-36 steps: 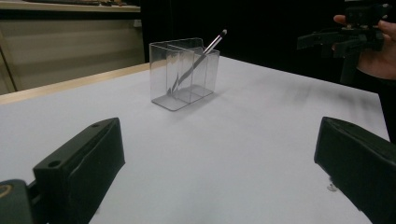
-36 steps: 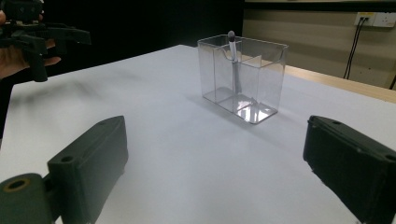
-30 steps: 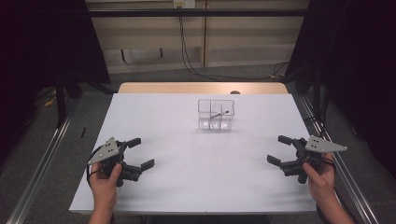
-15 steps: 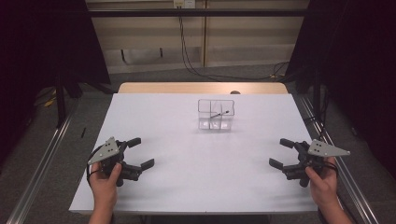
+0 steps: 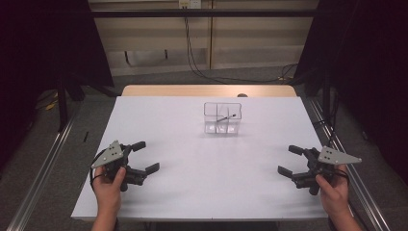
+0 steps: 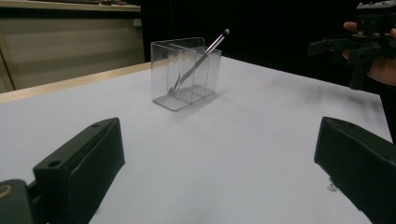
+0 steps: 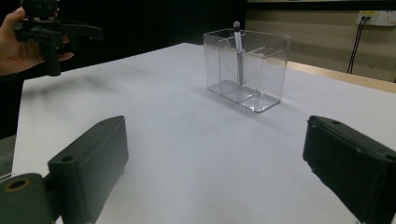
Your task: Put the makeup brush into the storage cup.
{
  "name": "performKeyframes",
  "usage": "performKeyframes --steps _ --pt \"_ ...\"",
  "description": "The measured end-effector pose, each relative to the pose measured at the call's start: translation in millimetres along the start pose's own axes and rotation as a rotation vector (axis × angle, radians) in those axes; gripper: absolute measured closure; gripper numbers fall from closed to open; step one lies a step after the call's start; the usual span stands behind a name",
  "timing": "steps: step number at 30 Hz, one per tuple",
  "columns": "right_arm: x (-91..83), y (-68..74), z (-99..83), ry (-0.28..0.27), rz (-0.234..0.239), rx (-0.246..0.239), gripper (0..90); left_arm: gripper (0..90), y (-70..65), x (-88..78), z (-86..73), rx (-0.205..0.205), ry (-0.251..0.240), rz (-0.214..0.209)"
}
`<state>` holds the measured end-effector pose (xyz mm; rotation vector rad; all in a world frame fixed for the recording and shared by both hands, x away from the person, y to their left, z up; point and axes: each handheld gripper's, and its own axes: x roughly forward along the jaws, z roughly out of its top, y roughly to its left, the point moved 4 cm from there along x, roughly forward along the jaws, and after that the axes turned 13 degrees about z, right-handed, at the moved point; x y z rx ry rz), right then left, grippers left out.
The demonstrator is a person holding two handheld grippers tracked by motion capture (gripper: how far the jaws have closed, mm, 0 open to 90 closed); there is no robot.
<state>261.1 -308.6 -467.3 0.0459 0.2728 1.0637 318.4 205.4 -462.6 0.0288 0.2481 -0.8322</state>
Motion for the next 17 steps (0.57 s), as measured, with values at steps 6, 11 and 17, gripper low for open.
performKeyframes --steps 6,11,17 --pt "-0.8 0.3 -1.7 0.004 0.000 0.003 6.3 1.5 0.3 1.5 -0.7 -0.003 0.003 -0.002" --pt "-1.2 0.1 -2.0 0.004 -0.001 0.003 6.3 1.5 0.4 2.1 -1.2 -0.002 0.003 -0.003" --pt "-0.9 0.3 -2.4 0.006 0.001 0.002 6.3 1.5 1.2 2.1 -1.4 -0.002 0.002 -0.001"
